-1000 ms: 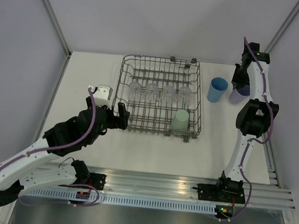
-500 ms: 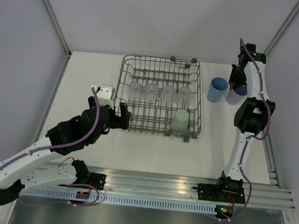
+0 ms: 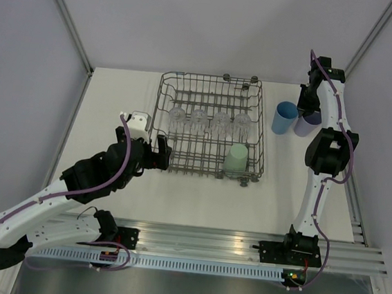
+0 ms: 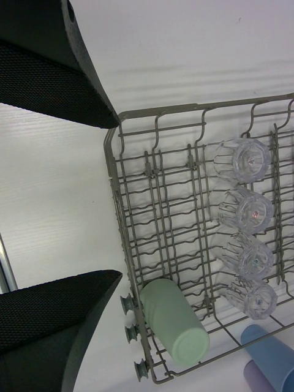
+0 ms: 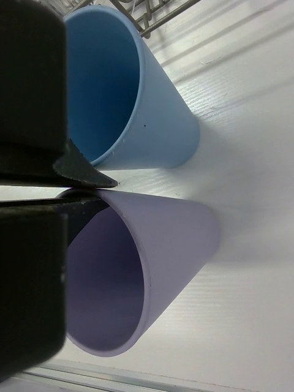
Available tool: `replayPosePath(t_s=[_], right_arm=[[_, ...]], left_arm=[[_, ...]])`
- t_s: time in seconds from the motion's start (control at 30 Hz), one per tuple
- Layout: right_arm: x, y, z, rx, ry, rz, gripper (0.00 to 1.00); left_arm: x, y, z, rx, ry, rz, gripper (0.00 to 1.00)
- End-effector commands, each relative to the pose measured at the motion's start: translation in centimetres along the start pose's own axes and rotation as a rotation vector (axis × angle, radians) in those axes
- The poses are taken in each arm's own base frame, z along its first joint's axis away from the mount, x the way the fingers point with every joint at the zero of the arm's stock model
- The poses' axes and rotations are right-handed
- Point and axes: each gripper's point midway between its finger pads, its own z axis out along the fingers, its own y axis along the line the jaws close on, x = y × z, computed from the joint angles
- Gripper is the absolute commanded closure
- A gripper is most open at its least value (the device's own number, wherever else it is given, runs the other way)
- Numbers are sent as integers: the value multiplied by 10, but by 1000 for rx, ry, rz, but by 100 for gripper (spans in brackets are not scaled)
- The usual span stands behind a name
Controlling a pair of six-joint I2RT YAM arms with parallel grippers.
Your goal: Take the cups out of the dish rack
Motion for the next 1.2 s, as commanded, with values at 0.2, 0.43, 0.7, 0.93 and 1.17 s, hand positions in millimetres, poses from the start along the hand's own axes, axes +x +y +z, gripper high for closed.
replayPosePath(t_s=[0.2, 0.43, 0.7, 0.93, 1.17], right_arm=[[-13, -8, -24, 29, -62, -3, 86], [-15, -6, -27, 13, -72, -8, 79], [-19, -11, -45, 7, -107, 2, 75], [-22, -18, -70, 11, -152, 13, 74], [-26, -12, -80, -41, -177, 14, 74]], left_arm=[[-2, -3, -1, 23, -3, 34, 0], [-3, -3, -2, 25, -5, 34, 0], [-2, -3, -2, 30, 0, 39, 0], [-2, -4, -2, 32, 0, 41, 0], [-2, -3, -2, 32, 0, 42, 0]])
